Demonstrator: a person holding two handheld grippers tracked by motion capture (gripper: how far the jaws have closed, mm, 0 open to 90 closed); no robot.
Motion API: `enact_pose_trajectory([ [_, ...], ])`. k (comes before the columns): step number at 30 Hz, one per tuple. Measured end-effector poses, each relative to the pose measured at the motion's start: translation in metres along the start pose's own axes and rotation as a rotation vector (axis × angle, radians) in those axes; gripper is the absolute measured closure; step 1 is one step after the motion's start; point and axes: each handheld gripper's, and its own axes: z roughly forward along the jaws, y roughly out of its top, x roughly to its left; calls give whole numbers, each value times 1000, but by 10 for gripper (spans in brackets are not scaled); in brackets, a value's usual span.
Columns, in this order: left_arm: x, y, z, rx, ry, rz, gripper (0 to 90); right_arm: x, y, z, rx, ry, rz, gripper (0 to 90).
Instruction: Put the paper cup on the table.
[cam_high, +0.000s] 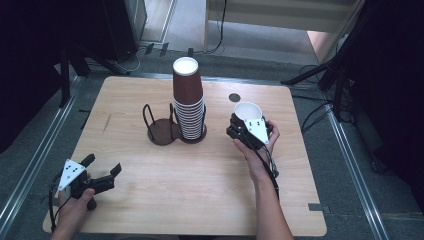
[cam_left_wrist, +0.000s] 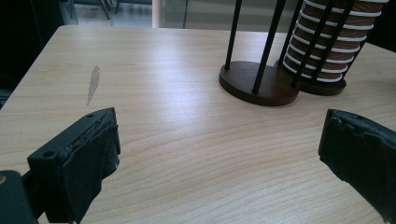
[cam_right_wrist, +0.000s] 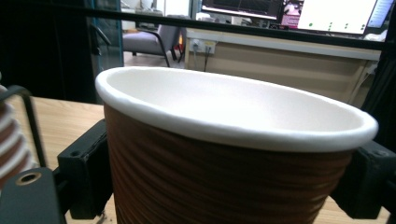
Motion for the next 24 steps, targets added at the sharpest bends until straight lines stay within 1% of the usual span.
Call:
enact_pose_trajectory([
  [3,0,0,0,1,-2,1,0,-2,-4,7,10,-18,7,107],
  [7,0,0,0,4,-2,5,0,-3,-10,16,-1,-30,3,107],
  [9,0,0,0,4,-3,6,0,-4,-14,19,-12,-28,-27,107],
  [11,0,0,0,4,-2,2,0,-3,-17,21,-12,-32,-36,107],
  [13,0,0,0,4,-3,1,0,-3,-20,24,-15,-37,-57,107],
  [18,0,0,0,6,-4,4,0,-4,-27,29,-11,-36,-62,107],
  [19,0,0,1,10,-10,-1,0,-4,-28,30,-6,-39,-57,107],
  [24,0,0,1,9,-8,1,0,-5,-31,32,-5,-48,-62,107],
])
